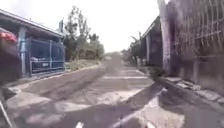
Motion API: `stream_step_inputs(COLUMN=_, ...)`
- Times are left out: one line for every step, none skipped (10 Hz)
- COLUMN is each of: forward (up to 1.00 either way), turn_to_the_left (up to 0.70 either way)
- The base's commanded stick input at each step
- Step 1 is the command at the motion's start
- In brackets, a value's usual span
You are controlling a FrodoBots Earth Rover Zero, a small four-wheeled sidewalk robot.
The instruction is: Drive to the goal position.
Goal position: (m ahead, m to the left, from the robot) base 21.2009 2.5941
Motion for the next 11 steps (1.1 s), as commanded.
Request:
stream_step_inputs(forward=1.00, turn_to_the_left=0.00)
stream_step_inputs(forward=1.00, turn_to_the_left=0.00)
stream_step_inputs(forward=1.00, turn_to_the_left=0.00)
stream_step_inputs(forward=1.00, turn_to_the_left=0.00)
stream_step_inputs(forward=1.00, turn_to_the_left=0.00)
stream_step_inputs(forward=1.00, turn_to_the_left=0.00)
stream_step_inputs(forward=1.00, turn_to_the_left=0.00)
stream_step_inputs(forward=1.00, turn_to_the_left=0.00)
stream_step_inputs(forward=1.00, turn_to_the_left=0.00)
stream_step_inputs(forward=1.00, turn_to_the_left=0.00)
stream_step_inputs(forward=1.00, turn_to_the_left=0.00)
